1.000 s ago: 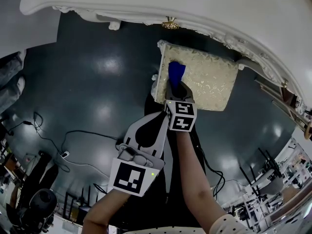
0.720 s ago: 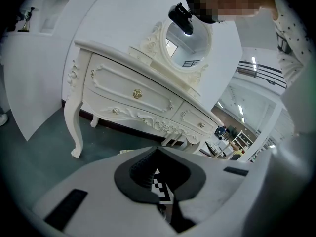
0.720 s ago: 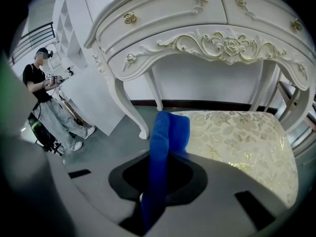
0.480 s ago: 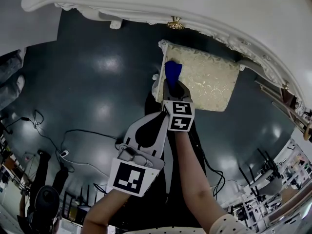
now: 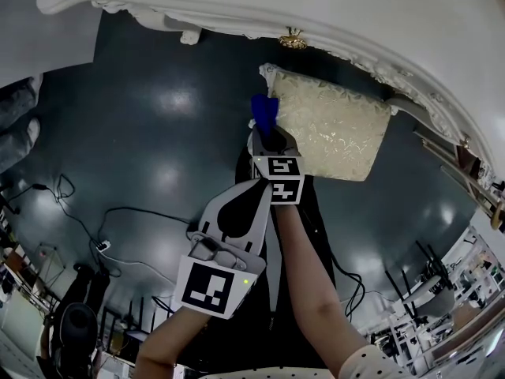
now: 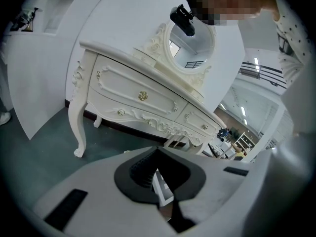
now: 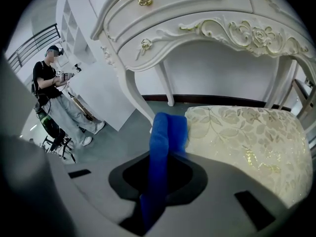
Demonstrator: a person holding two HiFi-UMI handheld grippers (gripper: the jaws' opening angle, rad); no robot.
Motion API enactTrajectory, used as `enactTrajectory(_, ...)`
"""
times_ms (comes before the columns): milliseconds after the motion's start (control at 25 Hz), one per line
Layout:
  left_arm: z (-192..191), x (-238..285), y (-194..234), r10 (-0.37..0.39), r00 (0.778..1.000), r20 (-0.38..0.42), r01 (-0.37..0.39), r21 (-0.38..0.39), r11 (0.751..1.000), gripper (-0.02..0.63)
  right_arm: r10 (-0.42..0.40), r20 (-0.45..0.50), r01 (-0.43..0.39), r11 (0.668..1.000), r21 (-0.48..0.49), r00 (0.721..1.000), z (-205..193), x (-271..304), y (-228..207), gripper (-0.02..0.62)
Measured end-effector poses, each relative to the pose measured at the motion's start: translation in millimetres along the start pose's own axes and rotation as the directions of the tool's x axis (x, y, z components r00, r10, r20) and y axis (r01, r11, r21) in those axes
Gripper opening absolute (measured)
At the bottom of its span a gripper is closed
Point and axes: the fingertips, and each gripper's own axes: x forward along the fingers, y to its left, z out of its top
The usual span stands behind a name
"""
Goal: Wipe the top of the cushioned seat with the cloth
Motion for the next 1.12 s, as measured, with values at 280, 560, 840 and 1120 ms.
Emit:
enactTrajectory(280, 3, 1, 1, 0.007, 1.000, 0.004, -0.007, -0.001, 1.000, -0.003, 0.015, -0.009, -0.015, 1.000, -0.018, 1.000, -1, 1, 2, 0.062)
enactTrajectory(560, 1, 9, -4, 0.002, 1.000, -0.010, -0.002, 0.014, 1.000, -0.003, 0.042, -0.006, -0.042, 0.999, 0.002, 0.999, -1, 2, 1, 0.063)
enactTrajectory(840, -6, 28, -23, -0.028, 0.999, -0.039, 0.030, 0.045, 0.999, -0.003, 0.118, 0.020, -0.119, 0.991, 0.066, 0.993, 8, -15, -13, 0.063)
enactTrajectory(1120, -7, 37, -38, -0.079, 0.994, -0.079, 0.086, 0.088, 0.992, -0.003, 0.075, 0.121, -0.090, 0.989, 0.122, 0.990, 26, -58, -45, 0.063)
